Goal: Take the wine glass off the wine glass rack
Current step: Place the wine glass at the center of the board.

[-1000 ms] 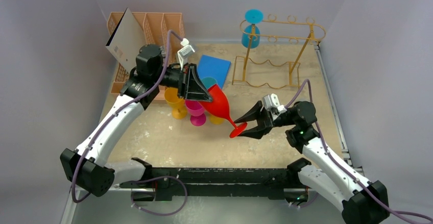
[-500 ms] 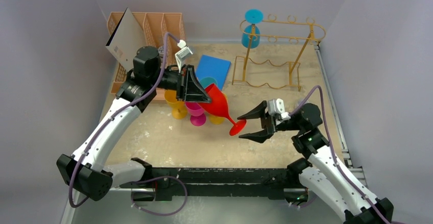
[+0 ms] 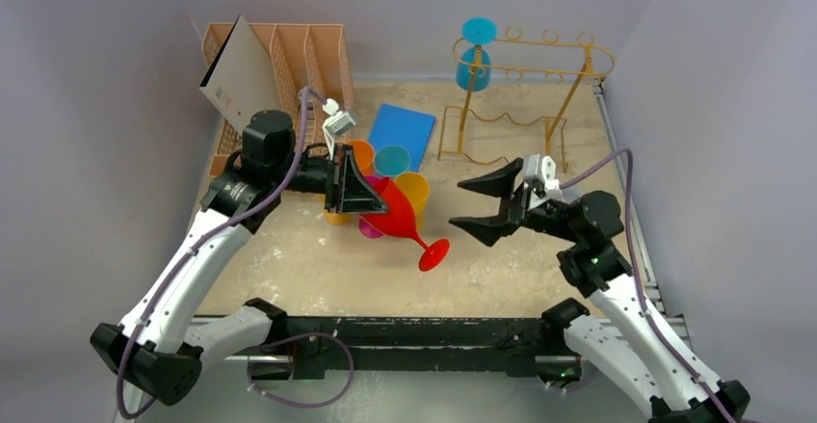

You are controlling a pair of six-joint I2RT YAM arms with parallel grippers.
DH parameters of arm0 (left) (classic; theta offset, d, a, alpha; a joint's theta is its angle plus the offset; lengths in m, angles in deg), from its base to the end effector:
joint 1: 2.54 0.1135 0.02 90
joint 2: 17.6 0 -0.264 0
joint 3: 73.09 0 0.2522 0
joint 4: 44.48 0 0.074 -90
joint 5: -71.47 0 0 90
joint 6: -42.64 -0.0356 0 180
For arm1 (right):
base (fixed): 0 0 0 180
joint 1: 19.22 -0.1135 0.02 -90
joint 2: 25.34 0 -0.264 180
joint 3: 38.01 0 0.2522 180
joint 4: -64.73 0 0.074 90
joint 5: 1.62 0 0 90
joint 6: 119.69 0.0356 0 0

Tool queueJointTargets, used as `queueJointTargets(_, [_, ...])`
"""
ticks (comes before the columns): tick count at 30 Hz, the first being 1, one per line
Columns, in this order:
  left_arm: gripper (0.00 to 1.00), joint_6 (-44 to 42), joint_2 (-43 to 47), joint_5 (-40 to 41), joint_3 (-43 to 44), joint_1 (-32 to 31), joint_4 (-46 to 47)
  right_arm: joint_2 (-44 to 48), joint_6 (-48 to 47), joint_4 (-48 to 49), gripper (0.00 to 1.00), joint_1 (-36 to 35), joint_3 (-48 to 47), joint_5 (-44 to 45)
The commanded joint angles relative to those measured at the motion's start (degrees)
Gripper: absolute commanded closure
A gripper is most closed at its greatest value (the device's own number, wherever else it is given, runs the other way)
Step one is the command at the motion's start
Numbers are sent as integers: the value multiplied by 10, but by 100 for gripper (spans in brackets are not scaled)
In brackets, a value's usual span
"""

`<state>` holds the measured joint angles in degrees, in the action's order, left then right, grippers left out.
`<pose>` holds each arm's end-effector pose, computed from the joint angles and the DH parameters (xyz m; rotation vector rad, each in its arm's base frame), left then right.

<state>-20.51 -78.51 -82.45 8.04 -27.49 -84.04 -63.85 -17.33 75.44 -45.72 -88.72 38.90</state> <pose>0.1795 -0.1188 0.4017 0.8009 1.8955 -1.6389 0.1216 0.0909 0.3690 -0.9316 1.0394 1.0731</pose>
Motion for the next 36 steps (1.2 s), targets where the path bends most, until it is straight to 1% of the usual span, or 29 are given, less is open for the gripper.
queueJointTargets(1, [100,-62,35,104,2,-9,-131,13,31,-34,30,2,-30,228])
queueJointTargets(2, [100,-74,38,145,2,-11,-164,18,48,-61,30,2,-33,310])
queueJointTargets(4, [100,-90,44,184,1,-13,-207,29,85,-150,29,2,-50,455])
queueJointTargets(5, [100,-92,50,195,-1,-14,-217,29,86,-193,29,2,-66,482])
queueJointTargets(7, [100,-92,62,226,-10,-18,-228,21,62,-259,28,2,-98,493])
queueJointTargets(9, [100,-92,72,290,-14,-23,-253,5,65,-313,26,2,-123,511])
queueJointTargets(11, [100,-93,79,353,-13,-24,-284,-10,89,-363,26,2,-143,528])
queueJointTargets(14, [100,-103,83,391,-6,-24,-321,-30,172,-439,26,2,-163,577])
queueJointTargets(17, [100,-103,81,461,1,-24,-353,-44,202,-487,26,2,-178,624])
queueJointTargets(19, [100,-97,84,533,-11,-24,-367,-51,208,-499,26,2,-185,628])
queueJointTargets(21, [100,-84,76,585,-3,-24,-380,-54,208,-501,26,2,-192,615])
queueJointTargets(24, [100,-62,72,612,-20,-24,-351,-58,208,-500,25,2,-199,595])
queueJointTargets(31, [100,12,44,638,-80,-26,-275,-63,206,-516,24,2,-209,574])
queueJointTargets(32, [100,22,42,662,-84,-29,-267,-63,206,-517,24,2,-208,574])
queueJointTargets(36, [100,42,25,715,-88,-49,-240,-63,209,-518,24,2,-204,575])
